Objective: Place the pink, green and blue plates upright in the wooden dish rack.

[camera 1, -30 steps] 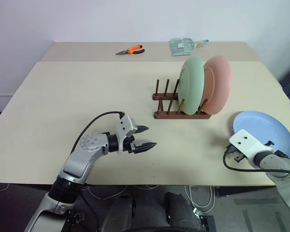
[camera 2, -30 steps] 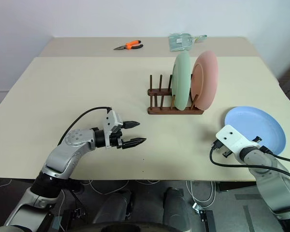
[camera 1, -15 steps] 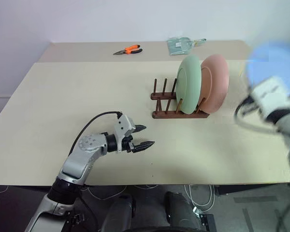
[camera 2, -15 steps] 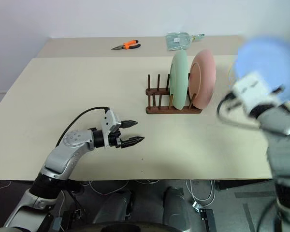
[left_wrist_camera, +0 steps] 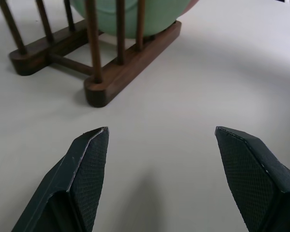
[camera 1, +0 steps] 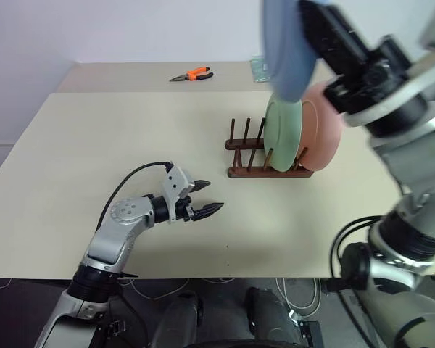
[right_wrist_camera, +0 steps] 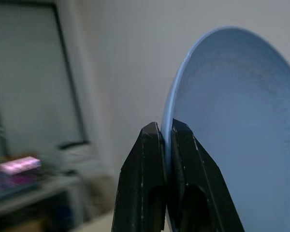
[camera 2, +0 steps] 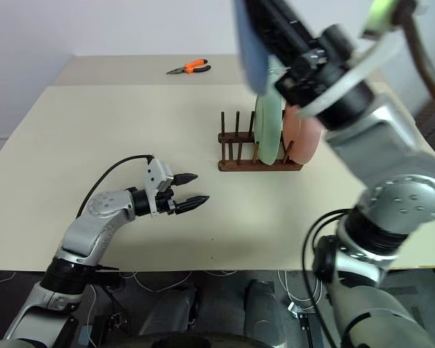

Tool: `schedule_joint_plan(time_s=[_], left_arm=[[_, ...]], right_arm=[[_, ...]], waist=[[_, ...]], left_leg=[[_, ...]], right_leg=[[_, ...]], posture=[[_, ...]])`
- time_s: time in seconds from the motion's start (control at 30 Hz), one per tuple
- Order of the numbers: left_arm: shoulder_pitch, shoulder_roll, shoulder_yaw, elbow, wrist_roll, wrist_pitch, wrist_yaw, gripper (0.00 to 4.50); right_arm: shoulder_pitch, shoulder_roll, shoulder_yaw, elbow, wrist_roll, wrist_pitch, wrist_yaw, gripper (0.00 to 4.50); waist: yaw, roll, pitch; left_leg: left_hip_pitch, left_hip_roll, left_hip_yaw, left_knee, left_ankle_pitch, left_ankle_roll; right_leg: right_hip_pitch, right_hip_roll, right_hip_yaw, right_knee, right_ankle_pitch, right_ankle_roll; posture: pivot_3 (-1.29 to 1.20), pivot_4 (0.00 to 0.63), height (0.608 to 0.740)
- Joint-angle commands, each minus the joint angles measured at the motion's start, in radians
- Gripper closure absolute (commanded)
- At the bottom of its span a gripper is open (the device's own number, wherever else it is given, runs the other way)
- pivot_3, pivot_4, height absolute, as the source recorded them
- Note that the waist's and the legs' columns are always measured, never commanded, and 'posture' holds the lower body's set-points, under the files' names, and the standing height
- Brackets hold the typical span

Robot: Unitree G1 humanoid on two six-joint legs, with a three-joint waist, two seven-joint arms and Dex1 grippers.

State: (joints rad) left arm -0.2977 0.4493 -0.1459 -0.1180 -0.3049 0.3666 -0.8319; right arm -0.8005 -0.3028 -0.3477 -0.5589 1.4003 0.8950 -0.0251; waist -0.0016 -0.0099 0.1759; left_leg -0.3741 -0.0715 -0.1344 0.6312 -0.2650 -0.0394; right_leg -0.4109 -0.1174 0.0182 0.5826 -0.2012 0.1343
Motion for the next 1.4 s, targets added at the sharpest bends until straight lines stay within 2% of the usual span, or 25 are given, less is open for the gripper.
schedule_joint_plan(time_s=[0.03,0.3,0.63,0.73,0.83,0.93,1.0,1.13,1.3,1.33,1.4], left_arm=[[0.007,0.027,0.042,-0.021,-0.003,-0.014,0.003,0.88],[0.02,0.029,0.043,-0.033,-0.003,-0.013,0.017,0.88],[0.025,0.029,0.04,-0.03,-0.005,-0.017,0.014,0.88],[0.026,0.029,0.04,-0.038,-0.008,-0.011,0.015,0.88],[0.033,0.029,0.04,-0.063,-0.013,0.004,0.021,0.88],[0.04,0.028,0.041,-0.08,-0.014,0.011,0.028,0.88],[0.045,0.03,0.046,-0.086,-0.008,0.005,0.038,0.88],[0.052,0.046,0.102,-0.081,-0.022,0.008,0.06,0.88],[0.065,0.071,0.119,-0.064,-0.008,-0.005,0.056,0.88],[0.066,0.078,0.13,-0.055,-0.001,-0.01,0.062,0.88],[0.074,0.103,0.18,-0.023,-0.002,-0.023,0.067,0.88]], right_arm=[[0.005,0.052,0.069,0.037,0.071,-0.05,-0.111,4.47],[0.091,0.082,0.159,0.189,-0.052,-0.086,-0.131,4.47],[0.084,0.126,0.157,0.339,-0.109,-0.11,-0.138,4.47],[0.043,0.104,0.163,0.403,-0.176,-0.126,-0.105,3.55],[0.006,0.043,0.19,0.392,-0.298,-0.158,-0.027,2.14],[-0.004,-0.011,0.199,0.361,-0.375,-0.172,0.035,2.14],[0.003,-0.087,0.202,0.297,-0.428,-0.182,0.104,2.14],[0.117,-0.343,0.086,0.118,-0.441,-0.157,0.273,2.14],[0.321,-0.486,-0.094,0.05,-0.351,-0.119,0.375,2.14],[0.415,-0.518,-0.15,0.048,-0.353,-0.106,0.43,2.14],[0.637,-0.564,-0.244,0.061,-0.426,-0.091,0.509,1.58]], waist=[[-0.002,0.0,0.0],[-0.013,0.0,0.0],[-0.016,0.0,0.0],[-0.016,0.001,0.0],[-0.016,0.001,0.0],[-0.014,0.001,0.0],[-0.013,0.001,0.0],[-0.003,0.0,0.0],[-0.011,-0.001,0.0],[-0.01,-0.001,0.0],[-0.003,-0.003,-0.001]], left_leg=[[0.0,0.0,0.0,0.0,0.0,0.0],[0.0,-0.001,0.002,-0.001,0.0,0.0],[0.001,0.0,0.002,-0.001,0.0,0.0],[0.001,0.0,0.002,-0.001,0.0,0.0],[0.0,0.0,0.002,-0.001,0.0,0.0],[0.0,0.0,0.002,-0.001,0.0,0.0],[0.0,0.0,0.002,-0.001,0.0,0.0],[-0.001,-0.001,0.001,-0.001,0.0,0.0],[0.0,0.0,0.003,-0.001,0.0,0.0],[0.001,0.0,0.004,-0.001,0.0,0.0],[0.001,0.001,0.004,0.0,0.0,0.0]], right_leg=[[0.0,0.0,0.0,0.0,0.0,0.001],[-0.001,0.001,0.0,0.001,0.001,0.002],[-0.002,0.001,0.0,0.002,0.001,0.002],[-0.002,0.001,0.001,0.002,0.001,0.002],[-0.002,0.001,0.0,0.002,0.001,0.002],[-0.002,0.001,0.001,0.001,0.001,0.002],[-0.002,0.001,0.001,0.001,0.001,0.002],[-0.001,0.001,0.0,0.0,0.001,0.003],[0.002,0.0,0.0,-0.002,-0.001,0.002],[0.001,0.0,0.0,-0.002,-0.003,0.003],[0.002,0.0,0.0,-0.002,-0.003,0.003]], posture=[[0.0,0.15,0.74],[0.0,0.15,0.74],[0.0,0.15,0.74],[0.0,0.15,0.74],[0.0,0.15,0.74],[0.0,0.15,0.74],[0.0,0.15,0.74],[0.0,0.15,0.74],[0.0,0.15,0.74],[0.0,0.15,0.74],[0.0,0.15,0.74]])
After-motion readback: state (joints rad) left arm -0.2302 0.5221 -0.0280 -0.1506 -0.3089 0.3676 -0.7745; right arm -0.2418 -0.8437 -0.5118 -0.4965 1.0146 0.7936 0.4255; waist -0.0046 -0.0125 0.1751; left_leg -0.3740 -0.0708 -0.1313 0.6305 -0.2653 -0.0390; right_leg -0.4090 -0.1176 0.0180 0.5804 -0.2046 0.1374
